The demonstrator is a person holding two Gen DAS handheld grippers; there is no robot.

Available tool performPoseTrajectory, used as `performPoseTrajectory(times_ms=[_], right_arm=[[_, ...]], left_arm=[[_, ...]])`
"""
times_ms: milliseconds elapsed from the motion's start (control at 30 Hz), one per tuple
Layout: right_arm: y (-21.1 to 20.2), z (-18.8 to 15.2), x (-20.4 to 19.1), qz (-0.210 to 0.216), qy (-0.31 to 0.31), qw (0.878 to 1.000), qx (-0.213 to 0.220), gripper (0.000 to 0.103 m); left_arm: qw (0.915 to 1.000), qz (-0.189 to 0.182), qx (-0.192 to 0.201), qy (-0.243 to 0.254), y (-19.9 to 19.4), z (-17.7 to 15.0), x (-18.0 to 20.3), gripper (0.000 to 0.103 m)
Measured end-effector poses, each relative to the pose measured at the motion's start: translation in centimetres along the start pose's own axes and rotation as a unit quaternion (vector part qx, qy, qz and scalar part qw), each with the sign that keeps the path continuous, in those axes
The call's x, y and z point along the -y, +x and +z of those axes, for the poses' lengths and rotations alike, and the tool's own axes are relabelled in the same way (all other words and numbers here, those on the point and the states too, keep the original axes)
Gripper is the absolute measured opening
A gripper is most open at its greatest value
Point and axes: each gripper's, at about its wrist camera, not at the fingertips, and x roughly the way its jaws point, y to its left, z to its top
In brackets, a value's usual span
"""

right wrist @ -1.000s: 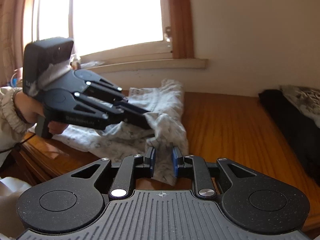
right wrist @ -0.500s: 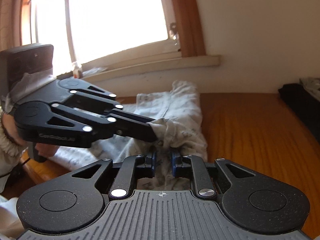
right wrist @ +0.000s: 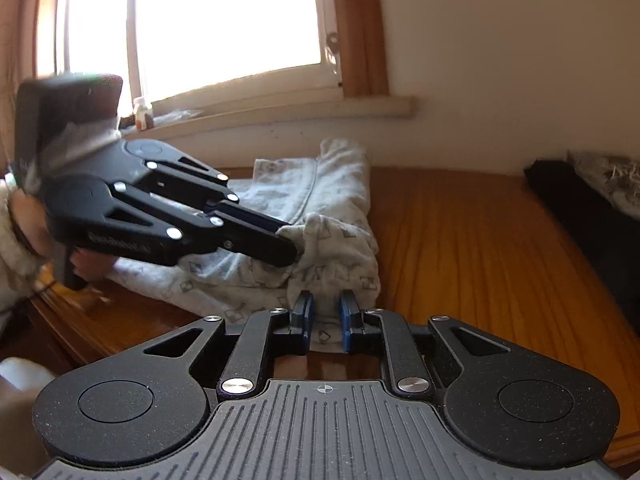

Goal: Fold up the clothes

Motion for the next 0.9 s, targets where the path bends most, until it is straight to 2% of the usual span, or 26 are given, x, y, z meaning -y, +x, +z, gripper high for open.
performPoseTrajectory(times_ms=[67,167,267,300,367,633,767,867,900], right_arm=[[-0.3,0.0,0.5,0.007,0.006,1.000,0.005,0.015],[-0.8,1.1,1.7,-0.010,0.033,0.999,0.035,0.016],[-0.4,2.4,2.3,-0.011,0.064,0.996,0.069,0.017],[-0.1,2.4,2.3,-0.011,0.064,0.995,0.070,0.017],[0.4,2.0,1.9,-0.017,0.054,0.997,0.061,0.017],[2.3,0.3,0.4,-0.040,0.014,0.999,0.028,0.016],[1.4,-1.6,0.8,-0.033,0.035,0.997,0.053,0.016],[1.3,-1.9,0.2,-0.045,0.020,0.997,0.061,0.016],[1.3,-2.0,-0.3,-0.054,0.002,0.997,0.060,0.016]], left_arm=[[1.0000,-0.003,-0.008,-0.001,0.2,-0.1,0.0,0.007],[0.9998,0.000,-0.016,0.012,0.6,-0.4,0.6,0.007],[0.9996,0.001,-0.020,0.018,0.9,-0.5,1.2,0.021],[0.9996,0.000,-0.020,0.021,0.9,-0.5,1.4,0.025],[0.9993,0.005,-0.020,0.031,0.8,-0.6,1.9,0.025],[0.9998,-0.009,-0.019,0.001,-1.8,-0.9,0.7,0.025],[0.9991,0.039,-0.012,-0.009,-3.0,0.0,-1.1,0.025],[0.9981,0.053,-0.004,-0.029,-3.3,0.8,-2.9,0.026],[0.9972,0.071,-0.011,-0.018,-3.1,0.8,-3.2,0.030]])
